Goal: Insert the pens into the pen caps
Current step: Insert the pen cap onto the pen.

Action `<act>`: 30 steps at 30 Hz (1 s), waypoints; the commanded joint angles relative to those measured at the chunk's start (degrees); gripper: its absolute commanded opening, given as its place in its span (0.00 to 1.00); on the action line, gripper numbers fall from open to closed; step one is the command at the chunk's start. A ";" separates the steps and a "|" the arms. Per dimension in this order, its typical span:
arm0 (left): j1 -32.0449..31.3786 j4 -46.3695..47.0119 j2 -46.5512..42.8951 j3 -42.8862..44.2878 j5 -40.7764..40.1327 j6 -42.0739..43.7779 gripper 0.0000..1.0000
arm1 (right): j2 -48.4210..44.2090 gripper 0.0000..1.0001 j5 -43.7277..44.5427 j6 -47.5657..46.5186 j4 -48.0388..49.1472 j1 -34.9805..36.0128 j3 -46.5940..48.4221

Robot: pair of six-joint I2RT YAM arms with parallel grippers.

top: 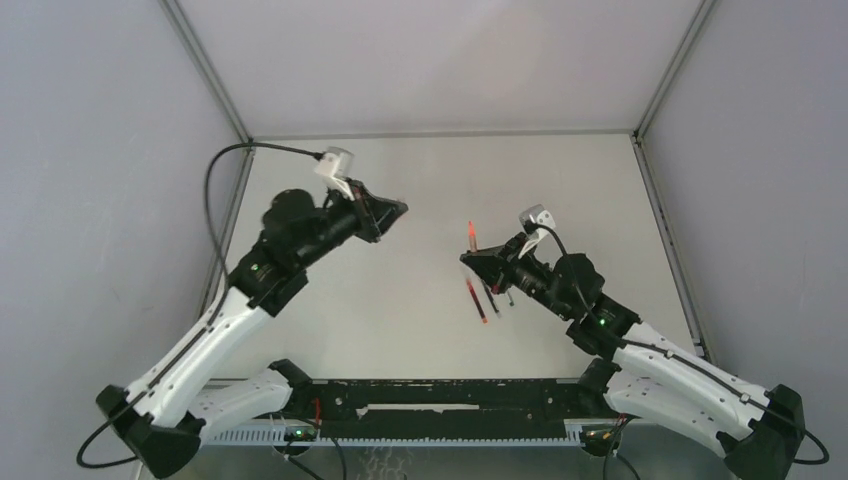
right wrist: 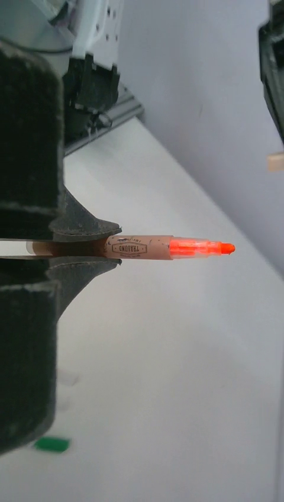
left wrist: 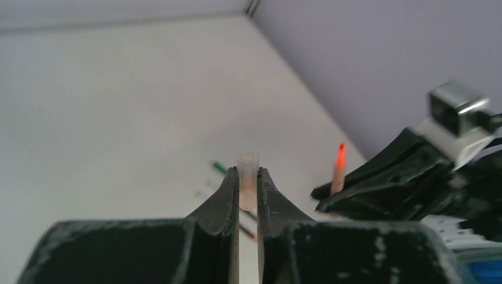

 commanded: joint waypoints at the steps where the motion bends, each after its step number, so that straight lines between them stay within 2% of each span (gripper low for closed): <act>1: 1.27 18.97 -5.74 0.14 7.41 -5.77 0.00 | -0.27 0.00 -0.84 -4.81 20.64 4.88 0.27; 5: 1.28 27.94 -7.57 1.65 13.00 -8.89 0.00 | 2.41 0.00 -2.13 -6.55 30.49 7.81 1.83; 12: 1.26 39.24 -6.78 3.91 22.18 -14.60 0.00 | 7.13 0.00 -3.84 -12.89 31.97 12.46 10.13; 21: 1.27 43.36 -5.04 5.30 28.69 -17.21 0.00 | 10.21 0.00 -9.26 -17.71 30.16 16.18 14.42; 30: 1.32 45.02 -4.31 5.36 30.45 -18.47 0.00 | 12.43 0.00 -8.87 -20.28 26.23 17.85 16.53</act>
